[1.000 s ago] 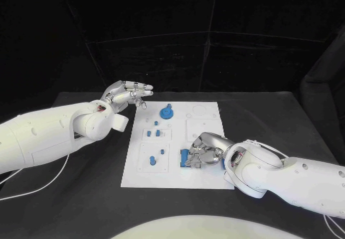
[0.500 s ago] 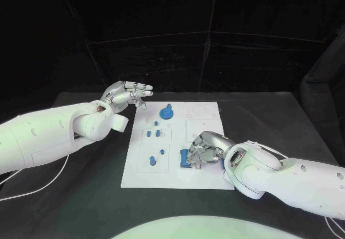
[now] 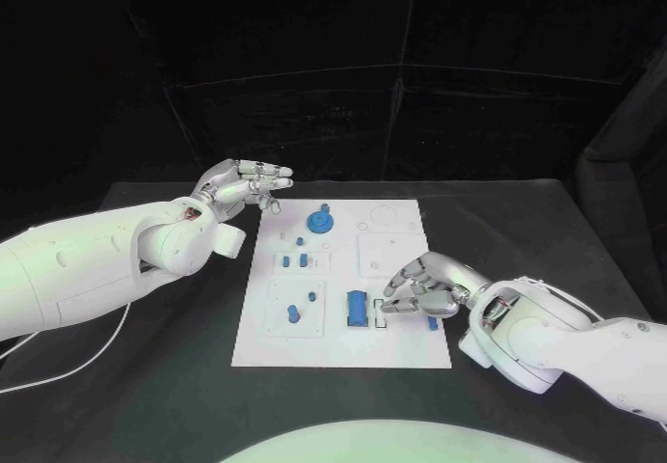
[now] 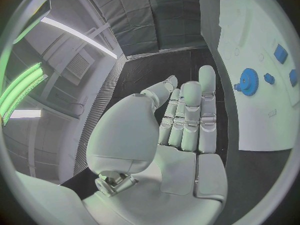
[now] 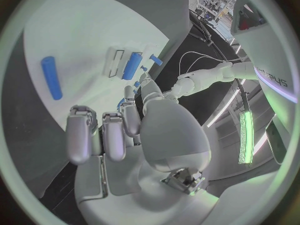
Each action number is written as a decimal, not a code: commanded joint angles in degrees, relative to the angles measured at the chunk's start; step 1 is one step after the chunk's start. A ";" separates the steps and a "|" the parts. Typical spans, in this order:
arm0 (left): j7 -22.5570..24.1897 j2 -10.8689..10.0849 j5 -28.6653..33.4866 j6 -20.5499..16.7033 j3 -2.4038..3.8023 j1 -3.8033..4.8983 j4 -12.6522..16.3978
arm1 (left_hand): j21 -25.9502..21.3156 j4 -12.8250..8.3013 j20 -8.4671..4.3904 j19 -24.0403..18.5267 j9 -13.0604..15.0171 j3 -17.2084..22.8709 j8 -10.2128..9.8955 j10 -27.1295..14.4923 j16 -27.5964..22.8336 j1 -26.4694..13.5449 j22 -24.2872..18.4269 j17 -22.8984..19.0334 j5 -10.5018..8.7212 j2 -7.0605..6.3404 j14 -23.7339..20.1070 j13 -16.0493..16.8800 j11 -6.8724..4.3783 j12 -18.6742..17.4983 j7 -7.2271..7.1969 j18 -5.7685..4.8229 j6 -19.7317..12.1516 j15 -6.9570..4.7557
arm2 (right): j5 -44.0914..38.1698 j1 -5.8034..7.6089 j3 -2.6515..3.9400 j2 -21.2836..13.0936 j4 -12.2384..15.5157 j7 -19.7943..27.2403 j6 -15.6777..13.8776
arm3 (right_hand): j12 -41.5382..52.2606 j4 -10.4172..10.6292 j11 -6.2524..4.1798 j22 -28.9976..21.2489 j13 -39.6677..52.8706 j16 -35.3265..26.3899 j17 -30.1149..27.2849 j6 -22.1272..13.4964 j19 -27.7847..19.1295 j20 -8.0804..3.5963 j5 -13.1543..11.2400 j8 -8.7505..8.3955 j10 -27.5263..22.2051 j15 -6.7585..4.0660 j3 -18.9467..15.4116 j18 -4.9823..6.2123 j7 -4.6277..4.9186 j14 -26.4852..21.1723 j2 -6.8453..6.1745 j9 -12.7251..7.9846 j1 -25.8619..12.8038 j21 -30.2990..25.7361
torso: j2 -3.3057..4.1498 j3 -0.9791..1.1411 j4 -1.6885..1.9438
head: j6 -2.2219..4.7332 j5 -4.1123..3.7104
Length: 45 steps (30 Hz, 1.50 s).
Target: Assemble the parts on the task board
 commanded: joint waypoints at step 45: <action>1.19 -0.35 -0.07 1.14 -0.91 0.01 0.45 | -0.38 -0.18 0.16 -0.36 0.04 -0.38 0.40 -0.30 0.11 -0.21 -0.08 -0.25 -0.06 -0.07 -0.34 0.06 0.06 0.48 0.00 0.75 -0.48 0.06 | -20.13 -0.43 -0.10 -2.69 -2.11 -16.84 11.31 | -2.20 4.59 -0.76 1.51 -6.66 -0.70 7.73 4.96 0.82 0.02 3.79 -0.59 -0.39 -0.36 -6.97 0.30 -1.45 4.47 -1.67 1.23 -3.01 -0.70 | -0.66 0.02 -0.81 | -0.98 -1.72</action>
